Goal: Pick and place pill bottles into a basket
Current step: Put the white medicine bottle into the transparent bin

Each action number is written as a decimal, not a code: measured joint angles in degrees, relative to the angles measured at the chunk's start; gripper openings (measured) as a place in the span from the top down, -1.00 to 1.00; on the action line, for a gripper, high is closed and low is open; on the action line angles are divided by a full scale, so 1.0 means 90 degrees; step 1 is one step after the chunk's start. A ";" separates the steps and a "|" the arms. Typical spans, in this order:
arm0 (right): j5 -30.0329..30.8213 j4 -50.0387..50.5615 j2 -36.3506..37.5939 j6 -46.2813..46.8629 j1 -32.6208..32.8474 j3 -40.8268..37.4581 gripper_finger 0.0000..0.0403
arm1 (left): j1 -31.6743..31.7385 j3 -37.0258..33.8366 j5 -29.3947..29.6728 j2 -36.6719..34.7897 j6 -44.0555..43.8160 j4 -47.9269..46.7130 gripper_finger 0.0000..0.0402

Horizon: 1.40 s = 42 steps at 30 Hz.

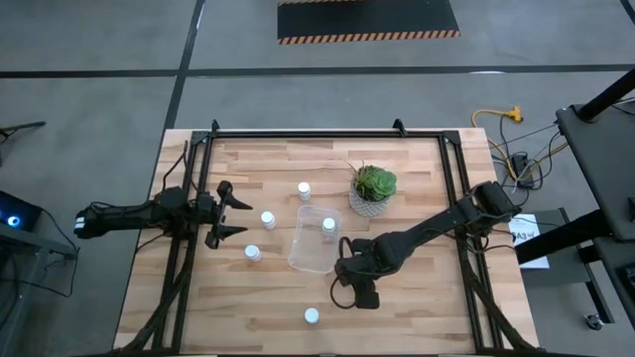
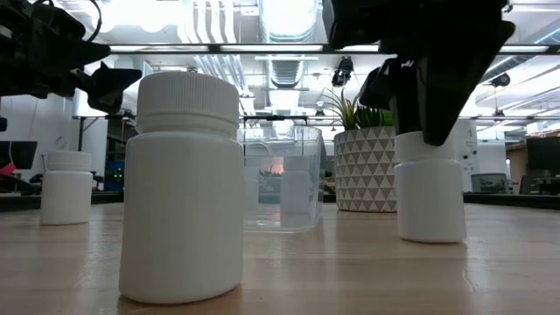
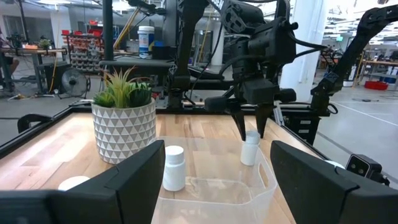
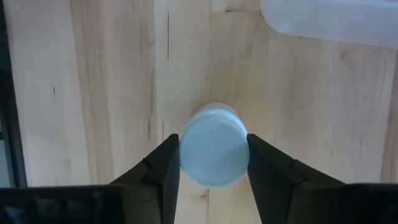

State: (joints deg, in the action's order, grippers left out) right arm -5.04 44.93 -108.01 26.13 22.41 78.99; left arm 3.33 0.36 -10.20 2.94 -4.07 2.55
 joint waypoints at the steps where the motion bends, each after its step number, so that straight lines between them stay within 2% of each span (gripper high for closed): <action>1: -0.0076 0.0006 0.0000 -0.0004 -0.0034 0.0017 0.32 | 0.0002 0.0000 0.0000 0.0000 0.0000 0.0000 -0.37; 8: -0.0170 0.0581 0.0000 -0.0260 -0.0264 0.0402 0.32 | 0.0001 0.0000 0.0002 0.0000 0.0002 0.0000 -0.37; 16: -0.0179 0.1783 0.0000 -0.0406 -0.0605 0.1371 0.32 | 0.0000 0.0000 0.0002 0.0000 0.0000 0.0000 -0.37; 31: -0.0154 0.2880 -0.0023 -0.0362 -0.1301 0.2862 0.32 | 0.0001 0.0000 0.0001 0.0000 0.0002 0.0000 -0.37; 42: 0.0045 0.3362 -0.1252 -0.0761 -0.1664 0.4432 0.32 | 0.0001 0.0000 0.0001 0.0010 0.0000 0.0000 -0.37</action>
State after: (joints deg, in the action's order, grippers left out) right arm -4.64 75.18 -119.28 19.28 7.43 118.88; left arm 3.35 0.36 -10.19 3.03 -4.08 2.55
